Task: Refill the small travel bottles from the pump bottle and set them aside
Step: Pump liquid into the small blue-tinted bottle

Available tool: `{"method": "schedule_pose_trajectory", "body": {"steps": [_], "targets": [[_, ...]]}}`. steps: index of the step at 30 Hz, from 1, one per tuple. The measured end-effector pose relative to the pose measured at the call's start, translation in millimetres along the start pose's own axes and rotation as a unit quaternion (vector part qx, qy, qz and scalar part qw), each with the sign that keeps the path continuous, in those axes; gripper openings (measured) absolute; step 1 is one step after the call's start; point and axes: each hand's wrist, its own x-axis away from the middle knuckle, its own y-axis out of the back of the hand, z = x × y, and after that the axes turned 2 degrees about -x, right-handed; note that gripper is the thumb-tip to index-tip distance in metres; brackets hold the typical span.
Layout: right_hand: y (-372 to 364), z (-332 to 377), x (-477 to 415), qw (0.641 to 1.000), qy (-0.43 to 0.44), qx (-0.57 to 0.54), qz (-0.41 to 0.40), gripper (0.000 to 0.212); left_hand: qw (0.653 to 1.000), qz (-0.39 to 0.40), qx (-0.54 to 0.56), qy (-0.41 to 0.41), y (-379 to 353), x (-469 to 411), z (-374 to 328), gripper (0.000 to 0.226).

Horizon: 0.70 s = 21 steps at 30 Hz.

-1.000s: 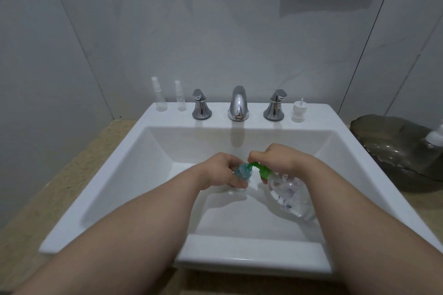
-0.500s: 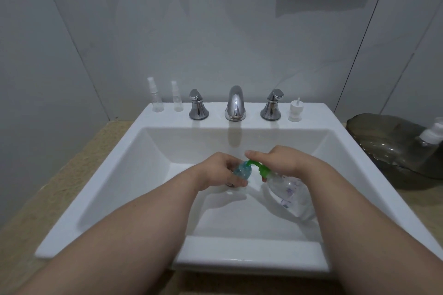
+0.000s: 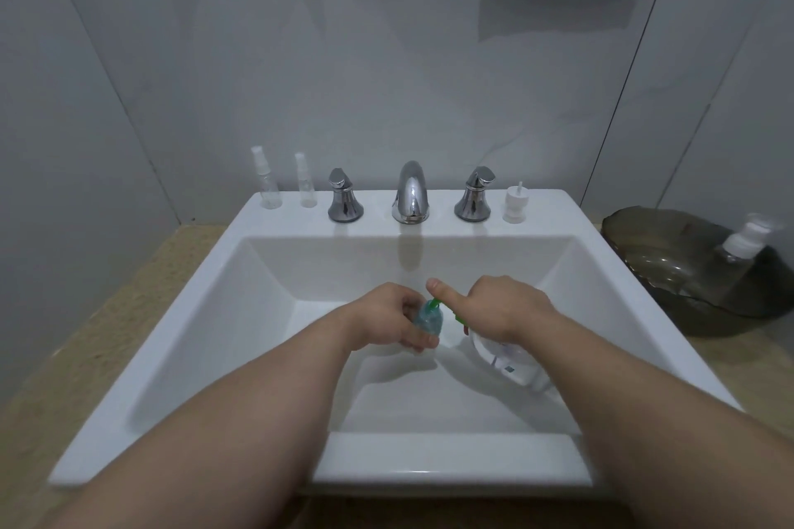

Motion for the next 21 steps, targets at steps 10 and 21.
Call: {"method": "schedule_pose_trajectory", "body": {"steps": [10, 21], "targets": [[6, -16, 2, 0.996, 0.006, -0.082, 0.024, 0.094, 0.999, 0.001, 0.043, -0.014, 0, -2, -7, 0.025], [8, -15, -1, 0.995, -0.021, -0.097, -0.006, 0.085, 0.999, -0.043, 0.012, -0.016, -2, -2, -11, 0.032]]}}
